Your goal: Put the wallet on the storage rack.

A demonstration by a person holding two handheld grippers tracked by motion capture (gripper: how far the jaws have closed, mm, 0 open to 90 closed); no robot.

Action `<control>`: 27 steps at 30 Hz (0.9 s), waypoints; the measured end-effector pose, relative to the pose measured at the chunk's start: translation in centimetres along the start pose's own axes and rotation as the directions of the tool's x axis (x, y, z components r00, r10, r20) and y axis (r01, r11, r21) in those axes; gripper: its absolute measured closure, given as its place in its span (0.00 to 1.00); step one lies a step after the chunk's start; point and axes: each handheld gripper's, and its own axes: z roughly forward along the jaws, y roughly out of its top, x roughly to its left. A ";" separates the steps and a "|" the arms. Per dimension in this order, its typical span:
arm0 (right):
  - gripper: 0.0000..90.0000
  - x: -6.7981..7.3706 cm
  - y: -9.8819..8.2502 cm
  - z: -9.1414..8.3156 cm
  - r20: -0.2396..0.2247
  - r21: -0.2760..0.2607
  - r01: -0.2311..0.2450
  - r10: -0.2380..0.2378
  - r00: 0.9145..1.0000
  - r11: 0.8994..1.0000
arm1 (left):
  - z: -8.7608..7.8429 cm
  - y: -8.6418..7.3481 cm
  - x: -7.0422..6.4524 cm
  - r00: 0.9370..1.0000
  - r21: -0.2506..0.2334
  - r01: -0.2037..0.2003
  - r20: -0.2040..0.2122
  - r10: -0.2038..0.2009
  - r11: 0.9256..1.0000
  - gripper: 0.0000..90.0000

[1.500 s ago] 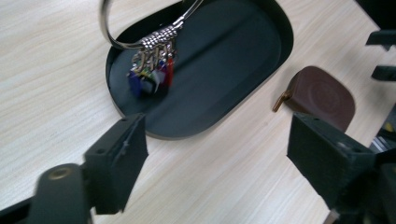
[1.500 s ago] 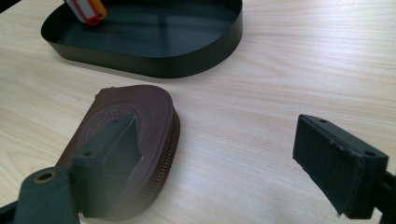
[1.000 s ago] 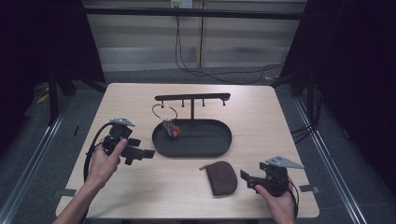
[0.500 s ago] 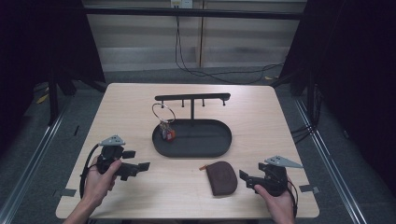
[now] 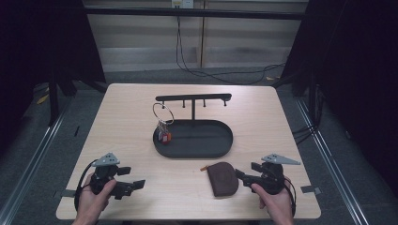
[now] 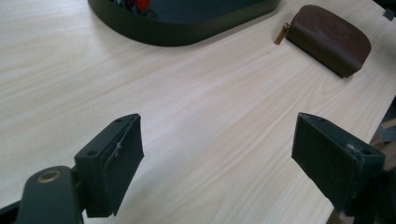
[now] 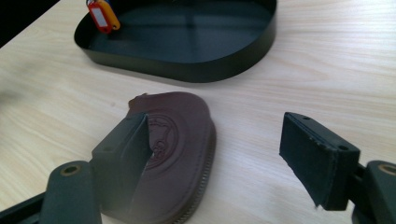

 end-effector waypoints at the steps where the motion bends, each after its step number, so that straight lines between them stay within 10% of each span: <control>1: 0.30 0.1 0.1 0.1 0.000 0.005 0.007 -0.007 1.000 1.000 | -0.1 -0.2 0.0 1.000 -0.003 0.005 0.005 -0.005 1.000 0.18; 20: 0.26 1.4 3.9 2.3 -0.025 0.193 -0.024 0.030 0.999 0.981 | -0.5 -2.0 0.4 0.999 -0.023 -0.013 0.033 0.014 1.000 0.23; 27: 0.24 2.3 4.7 4.0 -0.013 0.368 0.007 -0.003 1.000 0.930 | -0.8 -2.1 0.5 0.999 -0.026 -0.013 0.030 0.014 1.000 0.23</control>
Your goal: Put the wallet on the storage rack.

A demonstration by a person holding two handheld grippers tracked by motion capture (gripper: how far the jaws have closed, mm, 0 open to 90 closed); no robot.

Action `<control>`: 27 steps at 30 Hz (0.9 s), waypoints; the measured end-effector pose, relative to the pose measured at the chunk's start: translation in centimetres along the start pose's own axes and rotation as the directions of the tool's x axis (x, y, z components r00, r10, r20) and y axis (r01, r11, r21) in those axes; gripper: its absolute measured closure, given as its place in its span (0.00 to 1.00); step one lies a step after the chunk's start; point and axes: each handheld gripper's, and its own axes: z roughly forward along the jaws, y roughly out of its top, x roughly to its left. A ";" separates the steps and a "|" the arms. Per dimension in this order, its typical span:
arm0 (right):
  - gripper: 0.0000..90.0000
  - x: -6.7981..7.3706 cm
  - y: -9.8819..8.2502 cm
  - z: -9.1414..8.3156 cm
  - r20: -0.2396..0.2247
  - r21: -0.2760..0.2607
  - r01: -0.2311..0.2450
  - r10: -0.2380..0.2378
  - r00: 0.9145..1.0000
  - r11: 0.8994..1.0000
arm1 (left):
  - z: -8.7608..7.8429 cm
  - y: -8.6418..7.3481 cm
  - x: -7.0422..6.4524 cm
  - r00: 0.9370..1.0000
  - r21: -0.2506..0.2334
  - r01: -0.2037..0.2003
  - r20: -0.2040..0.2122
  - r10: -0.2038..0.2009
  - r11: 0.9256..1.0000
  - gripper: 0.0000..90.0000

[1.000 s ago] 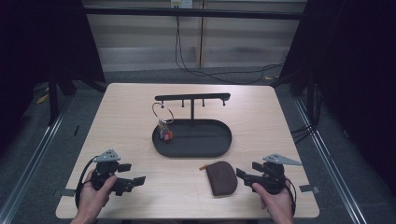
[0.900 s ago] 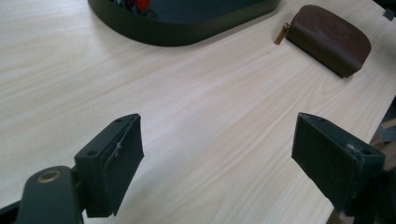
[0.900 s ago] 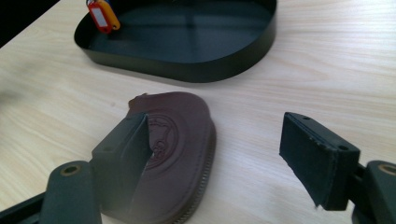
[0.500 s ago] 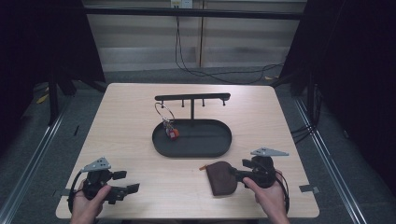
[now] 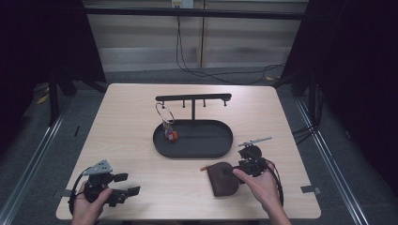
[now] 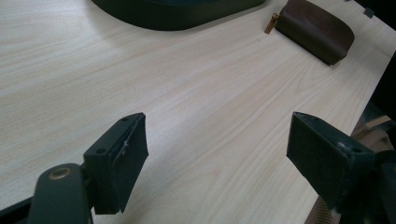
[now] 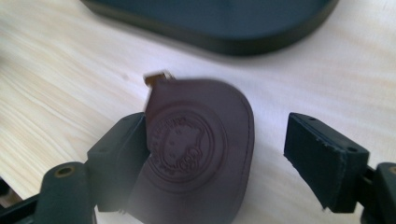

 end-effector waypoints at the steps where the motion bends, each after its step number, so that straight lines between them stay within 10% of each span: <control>1: 0.25 0.0 0.3 0.3 0.002 0.042 0.000 0.000 1.000 0.999 | 0.0 0.0 0.1 1.000 -0.002 -0.005 -0.001 0.005 1.000 0.23; 11: 0.31 -0.1 1.7 1.4 -0.007 0.219 -0.081 0.084 0.996 0.972 | 0.0 0.0 -0.1 1.000 0.015 -0.023 -0.008 0.023 1.000 0.22; 27: 0.28 0.1 2.0 3.2 -0.017 0.337 -0.046 0.055 0.998 0.940 | 0.3 0.0 -0.2 0.999 0.029 -0.031 -0.003 0.032 0.999 0.22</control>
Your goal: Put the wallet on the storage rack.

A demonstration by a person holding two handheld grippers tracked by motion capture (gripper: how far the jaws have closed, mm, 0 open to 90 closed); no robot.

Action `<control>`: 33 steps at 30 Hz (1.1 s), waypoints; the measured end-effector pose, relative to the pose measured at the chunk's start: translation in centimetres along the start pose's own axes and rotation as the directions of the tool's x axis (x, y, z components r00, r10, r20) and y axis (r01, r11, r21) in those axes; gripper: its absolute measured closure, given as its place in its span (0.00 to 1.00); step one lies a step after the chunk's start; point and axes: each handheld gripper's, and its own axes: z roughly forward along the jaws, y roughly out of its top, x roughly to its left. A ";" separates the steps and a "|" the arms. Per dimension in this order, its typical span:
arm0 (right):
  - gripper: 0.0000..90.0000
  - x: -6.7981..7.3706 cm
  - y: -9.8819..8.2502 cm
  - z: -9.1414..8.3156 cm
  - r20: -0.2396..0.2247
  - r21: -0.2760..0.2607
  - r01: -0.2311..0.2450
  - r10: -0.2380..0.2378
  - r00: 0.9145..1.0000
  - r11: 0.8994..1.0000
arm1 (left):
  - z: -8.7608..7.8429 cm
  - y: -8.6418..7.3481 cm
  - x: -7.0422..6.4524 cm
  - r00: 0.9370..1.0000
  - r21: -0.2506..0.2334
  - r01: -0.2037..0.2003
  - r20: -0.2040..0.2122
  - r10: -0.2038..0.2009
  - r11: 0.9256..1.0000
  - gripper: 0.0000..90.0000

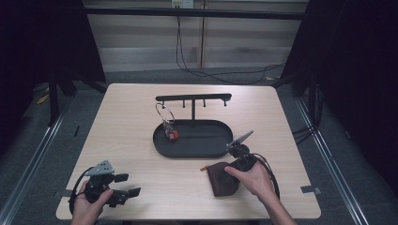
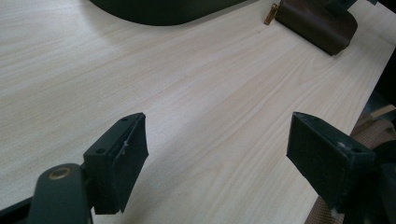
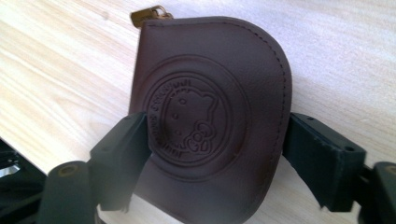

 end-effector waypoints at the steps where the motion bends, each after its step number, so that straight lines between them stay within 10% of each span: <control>1: 0.29 0.0 0.0 0.1 0.007 0.000 0.001 -0.001 1.000 1.000 | 0.0 0.0 0.0 1.000 0.000 -0.003 0.001 0.003 1.000 0.22; 33: 0.33 -1.0 0.0 0.6 -0.054 -0.006 -0.061 0.061 0.997 0.998 | -0.3 -0.1 0.6 1.000 -0.011 0.025 -0.008 -0.025 1.000 0.22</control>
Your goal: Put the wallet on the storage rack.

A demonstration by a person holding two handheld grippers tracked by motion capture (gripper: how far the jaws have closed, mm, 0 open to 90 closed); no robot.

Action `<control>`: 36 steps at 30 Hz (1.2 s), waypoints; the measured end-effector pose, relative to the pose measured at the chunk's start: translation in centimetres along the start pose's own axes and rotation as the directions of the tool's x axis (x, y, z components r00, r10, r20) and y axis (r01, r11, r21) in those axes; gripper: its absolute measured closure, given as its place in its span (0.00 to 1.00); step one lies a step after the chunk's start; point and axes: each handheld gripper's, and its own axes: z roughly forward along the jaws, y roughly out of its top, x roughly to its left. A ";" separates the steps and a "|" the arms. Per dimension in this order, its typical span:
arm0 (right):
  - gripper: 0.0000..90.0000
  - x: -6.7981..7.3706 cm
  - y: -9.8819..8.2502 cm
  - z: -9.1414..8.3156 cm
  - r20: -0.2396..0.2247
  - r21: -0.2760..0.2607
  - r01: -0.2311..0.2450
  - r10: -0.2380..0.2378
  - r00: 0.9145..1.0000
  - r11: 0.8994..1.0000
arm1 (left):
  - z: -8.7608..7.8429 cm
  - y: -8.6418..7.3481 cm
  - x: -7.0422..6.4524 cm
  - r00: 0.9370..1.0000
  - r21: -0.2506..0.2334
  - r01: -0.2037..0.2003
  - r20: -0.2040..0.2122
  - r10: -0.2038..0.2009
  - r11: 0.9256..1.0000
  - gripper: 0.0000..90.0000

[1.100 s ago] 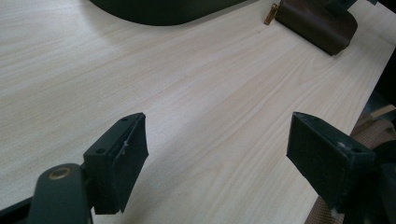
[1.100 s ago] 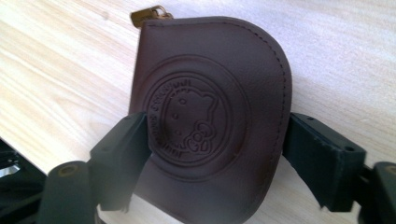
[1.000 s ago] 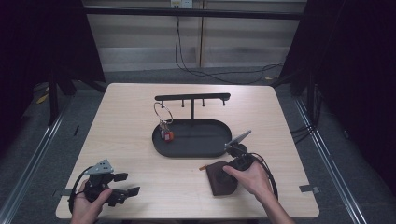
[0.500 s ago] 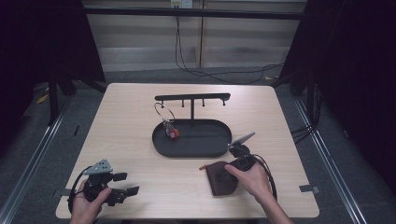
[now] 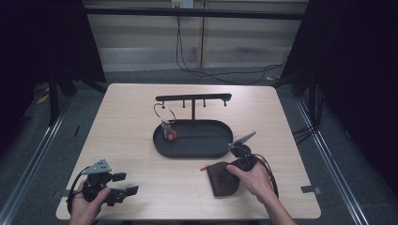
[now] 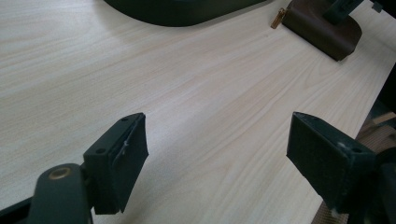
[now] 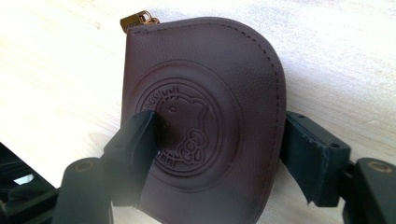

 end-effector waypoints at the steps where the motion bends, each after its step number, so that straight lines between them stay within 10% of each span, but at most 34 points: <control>1: 0.33 0.0 0.0 0.0 0.000 0.000 0.000 0.000 1.000 1.000 | 0.0 0.0 -0.1 1.000 0.002 -0.004 0.000 0.004 1.000 0.22; 13: 0.34 0.1 -0.1 -0.1 0.006 -0.005 0.000 0.000 1.000 1.000 | -0.1 0.0 0.0 1.000 -0.005 0.001 0.010 -0.001 1.000 0.22; 17: 0.63 -0.4 -0.2 -1.0 -0.022 -0.055 -0.018 0.017 1.000 0.998 | -0.1 0.0 0.0 1.000 -0.006 0.000 0.010 0.000 1.000 0.22; 36: 0.84 -0.2 0.1 -2.6 -0.043 -0.077 0.006 -0.009 0.999 0.997 | -0.1 0.1 -0.1 1.000 -0.009 0.000 0.026 0.000 1.000 0.22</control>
